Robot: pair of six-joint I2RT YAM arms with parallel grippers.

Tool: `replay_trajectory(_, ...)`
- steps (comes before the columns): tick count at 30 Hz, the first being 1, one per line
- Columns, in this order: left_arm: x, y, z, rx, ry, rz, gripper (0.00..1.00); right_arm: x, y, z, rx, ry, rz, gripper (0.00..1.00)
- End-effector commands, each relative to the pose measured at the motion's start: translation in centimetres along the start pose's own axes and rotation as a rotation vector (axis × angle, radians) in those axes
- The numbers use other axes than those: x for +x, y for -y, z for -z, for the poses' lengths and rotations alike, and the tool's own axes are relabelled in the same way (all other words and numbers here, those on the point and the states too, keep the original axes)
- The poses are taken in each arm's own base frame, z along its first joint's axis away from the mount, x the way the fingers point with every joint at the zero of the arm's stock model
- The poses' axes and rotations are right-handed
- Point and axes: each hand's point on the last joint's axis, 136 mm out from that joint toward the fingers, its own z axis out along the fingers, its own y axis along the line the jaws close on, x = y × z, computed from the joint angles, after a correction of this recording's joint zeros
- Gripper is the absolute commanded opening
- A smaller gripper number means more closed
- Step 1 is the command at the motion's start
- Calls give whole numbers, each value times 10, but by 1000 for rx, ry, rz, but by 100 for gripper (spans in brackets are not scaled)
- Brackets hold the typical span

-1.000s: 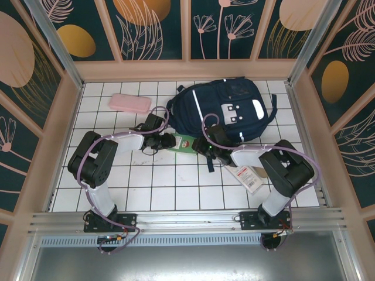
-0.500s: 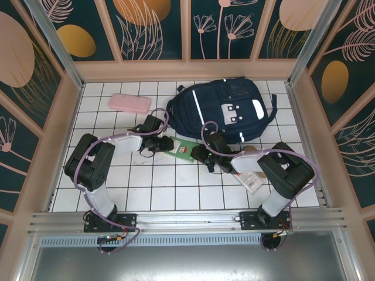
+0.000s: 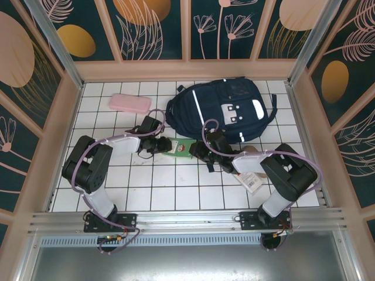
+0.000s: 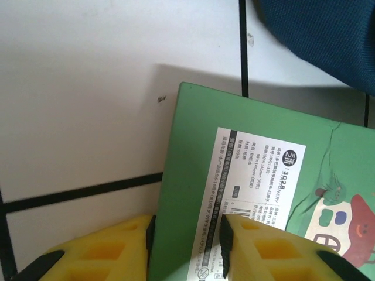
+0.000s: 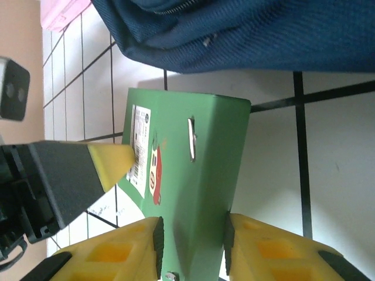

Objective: Pack the student bag

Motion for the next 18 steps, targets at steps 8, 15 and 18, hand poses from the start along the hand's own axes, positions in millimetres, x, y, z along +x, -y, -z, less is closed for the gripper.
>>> replay_trajectory(8,22,54,18,257,-118,31,36,-15,-82,1,-264,18,64,26)
replay_trajectory(15,13,58,25,256,-94,20,36,-13,-71,-3,-192,1,73,16)
replay_trajectory(18,8,55,30,241,-75,19,38,-22,-67,3,-144,30,78,4)
